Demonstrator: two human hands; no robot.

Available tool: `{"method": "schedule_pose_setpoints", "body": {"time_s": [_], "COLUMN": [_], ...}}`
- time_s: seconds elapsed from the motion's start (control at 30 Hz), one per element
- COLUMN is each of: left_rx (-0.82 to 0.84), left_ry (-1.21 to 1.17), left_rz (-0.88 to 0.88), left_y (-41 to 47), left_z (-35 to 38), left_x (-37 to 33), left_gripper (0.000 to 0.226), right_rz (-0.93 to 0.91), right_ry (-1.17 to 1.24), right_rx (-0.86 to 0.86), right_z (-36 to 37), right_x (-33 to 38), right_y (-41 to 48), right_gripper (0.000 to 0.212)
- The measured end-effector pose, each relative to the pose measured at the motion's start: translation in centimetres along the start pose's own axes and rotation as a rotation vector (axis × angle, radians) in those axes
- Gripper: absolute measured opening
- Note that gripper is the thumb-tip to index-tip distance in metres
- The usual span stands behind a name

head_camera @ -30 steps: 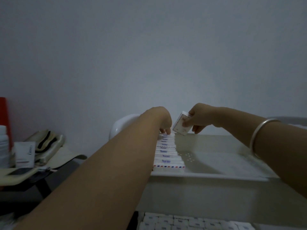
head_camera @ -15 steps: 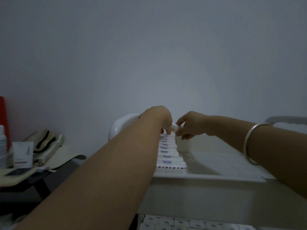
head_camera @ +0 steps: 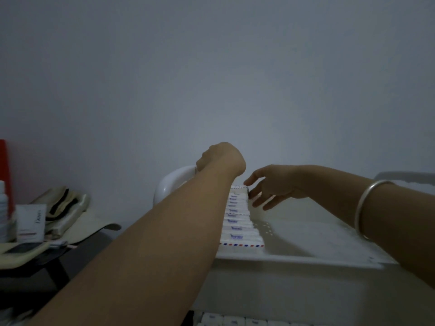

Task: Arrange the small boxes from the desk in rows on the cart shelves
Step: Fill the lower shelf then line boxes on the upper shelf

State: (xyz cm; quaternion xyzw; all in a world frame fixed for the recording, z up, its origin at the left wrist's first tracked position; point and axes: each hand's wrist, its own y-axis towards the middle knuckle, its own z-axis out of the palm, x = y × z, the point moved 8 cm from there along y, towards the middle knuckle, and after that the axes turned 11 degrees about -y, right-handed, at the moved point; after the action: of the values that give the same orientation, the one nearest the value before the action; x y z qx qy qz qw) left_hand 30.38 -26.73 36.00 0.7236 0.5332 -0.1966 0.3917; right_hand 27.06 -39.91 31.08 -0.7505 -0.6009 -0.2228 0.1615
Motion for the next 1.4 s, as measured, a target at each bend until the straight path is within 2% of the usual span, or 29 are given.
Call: {"method": "schedule_pose_setpoints", "body": {"time_s": [0.1,0.2,0.33,0.57,0.63,0.7,0.73,0.8,0.87,1.0,1.13,1.2,1.3,1.4], "left_rx": [-0.025,-0.001,0.06,0.178,0.141,0.068,0.027,-0.071,-0.158,-0.195,-0.214,-0.229,-0.228,-0.285], "left_ry": [-0.023,-0.115,-0.184,-0.098,-0.084,-0.081,-0.095,-0.157,-0.24,-0.334,-0.092,0.017,0.081,0.267], "left_rz": [0.028,0.047,0.121,0.242,0.292,0.376,0.42,0.5,0.552,0.443,0.139,0.036,-0.011,0.08], "left_y": [-0.3,-0.9,-2.4,-7.6,-9.3,-11.4,-12.6,-15.4,-18.2,-21.2,-22.5,-23.9,-25.9,-27.0], "left_z": [-0.5,-0.8,-1.9,-4.8,-6.2,-8.1,-9.2,-11.9,-14.6,-16.7,-15.8,-15.3,-14.2,-13.4], "left_x": [-0.5,-0.9,-1.6,-1.4,-1.3,-1.0,-0.6,1.0,4.0,14.8,29.9,36.2,42.2,44.4], "left_gripper": [0.024,0.014,0.014,0.027,0.026,0.027,0.028,0.029,0.029,0.029,0.031,0.033,0.029,0.032], "right_rz": [-0.004,-0.005,0.007,0.042,-0.005,-0.153,-0.241,-0.422,-0.585,-0.765,-0.8,-0.781,-0.703,-0.627], "right_ry": [-0.057,-0.11,-0.184,-0.417,-0.548,-0.638,-0.585,-0.391,-0.312,-0.268,-0.281,-0.273,-0.247,-0.259], "right_rx": [0.102,0.196,0.213,0.026,-0.14,-0.39,-0.471,-0.546,-0.557,-0.439,-0.197,-0.127,0.004,0.159], "right_z": [0.9,1.6,2.8,1.6,0.4,-0.8,-0.7,0.8,3.8,11.7,20.8,25.4,32.8,39.7], "right_x": [-0.3,-0.7,-0.2,3.2,5.4,8.2,9.5,11.4,13.1,15.3,16.3,16.3,16.0,16.3], "right_y": [-0.1,-0.7,-1.2,-3.4,-5.7,-8.9,-11.0,-15.4,-19.6,-24.2,-22.2,-19.8,-15.2,-11.8], "right_gripper": [0.043,0.054,0.057,0.046,0.048,0.051,0.045,0.026,0.015,0.019,0.019,0.022,0.024,0.028]}}
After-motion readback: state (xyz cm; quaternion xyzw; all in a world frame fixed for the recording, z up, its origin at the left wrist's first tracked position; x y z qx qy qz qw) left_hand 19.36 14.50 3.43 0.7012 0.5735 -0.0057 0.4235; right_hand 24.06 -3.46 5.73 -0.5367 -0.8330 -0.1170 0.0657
